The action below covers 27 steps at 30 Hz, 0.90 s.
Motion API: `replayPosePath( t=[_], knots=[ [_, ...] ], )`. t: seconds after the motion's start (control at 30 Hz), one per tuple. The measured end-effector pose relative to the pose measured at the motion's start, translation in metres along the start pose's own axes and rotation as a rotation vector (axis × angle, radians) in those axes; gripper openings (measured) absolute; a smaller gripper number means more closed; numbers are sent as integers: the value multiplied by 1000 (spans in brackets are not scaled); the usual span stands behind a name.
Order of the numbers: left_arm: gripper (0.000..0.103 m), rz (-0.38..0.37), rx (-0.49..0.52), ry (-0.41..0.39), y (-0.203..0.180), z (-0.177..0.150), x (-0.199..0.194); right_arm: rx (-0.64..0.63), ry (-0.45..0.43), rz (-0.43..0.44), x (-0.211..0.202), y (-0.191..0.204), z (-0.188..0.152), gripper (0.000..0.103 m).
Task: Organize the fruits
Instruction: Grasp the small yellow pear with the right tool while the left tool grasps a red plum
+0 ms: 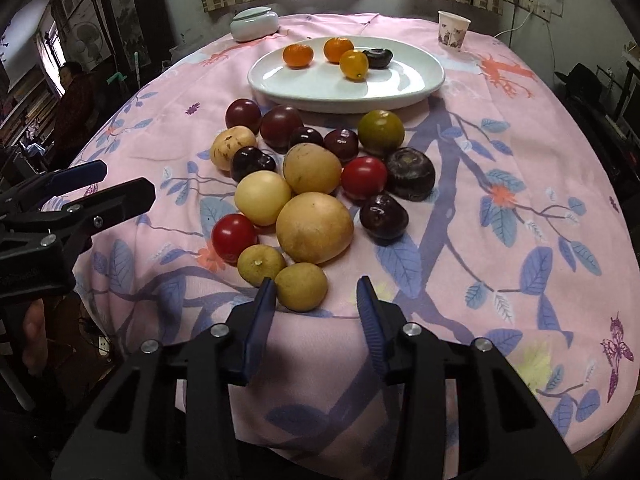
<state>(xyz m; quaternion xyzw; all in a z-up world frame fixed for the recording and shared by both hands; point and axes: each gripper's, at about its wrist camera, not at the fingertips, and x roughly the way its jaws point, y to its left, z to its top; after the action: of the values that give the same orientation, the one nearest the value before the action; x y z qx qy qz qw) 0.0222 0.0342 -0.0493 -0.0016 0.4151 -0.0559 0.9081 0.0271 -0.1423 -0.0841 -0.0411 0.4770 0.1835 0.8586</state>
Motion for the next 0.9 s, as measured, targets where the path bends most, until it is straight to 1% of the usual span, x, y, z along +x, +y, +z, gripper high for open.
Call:
replayPosePath(
  t=[0.1,0.13,0.2,0.3,0.43,0.57,0.63,0.7,0.73,0.77,0.8,0.83,0.87,0.9],
  knots=[
    [98,9,16,26,-1,-5,6,4,7,10,10,1,0,43],
    [98,14,22,36,-2,-7,9,7,6,19,12,1,0,37],
    [98,18,32,57,-5,-9,16,15,5,40,11,1,0,29],
    [98,14,51,71,-10,-11,22,13,-7,20,-1,0,-3,29],
    [98,15,78,79,-21,-14,28,52,-31,-38,-16,-13,-6,29],
    [97,39,111,97,-29,-19,40,86,-36,-18,-21,-24,-9,29],
    [97,15,104,103,-32,-21,45,90,-36,1,-21,-24,-10,29],
    [96,7,113,104,-39,-21,49,88,-33,10,-21,-23,-11,29],
    [93,0,114,101,-43,-21,51,90,-31,13,-20,-22,-11,29],
    [86,-11,114,104,-47,-21,53,92,-28,18,-19,-22,-11,29],
    [83,-31,118,107,-51,-20,55,94,-27,21,-19,-22,-11,29],
    [80,-31,124,101,-55,-19,57,97,-25,22,-18,-23,-11,29],
    [71,-45,127,89,-58,-18,57,99,-24,22,-18,-24,-12,29],
    [66,-55,128,82,-61,-17,57,102,-23,21,-18,-25,-12,29]
  ],
)
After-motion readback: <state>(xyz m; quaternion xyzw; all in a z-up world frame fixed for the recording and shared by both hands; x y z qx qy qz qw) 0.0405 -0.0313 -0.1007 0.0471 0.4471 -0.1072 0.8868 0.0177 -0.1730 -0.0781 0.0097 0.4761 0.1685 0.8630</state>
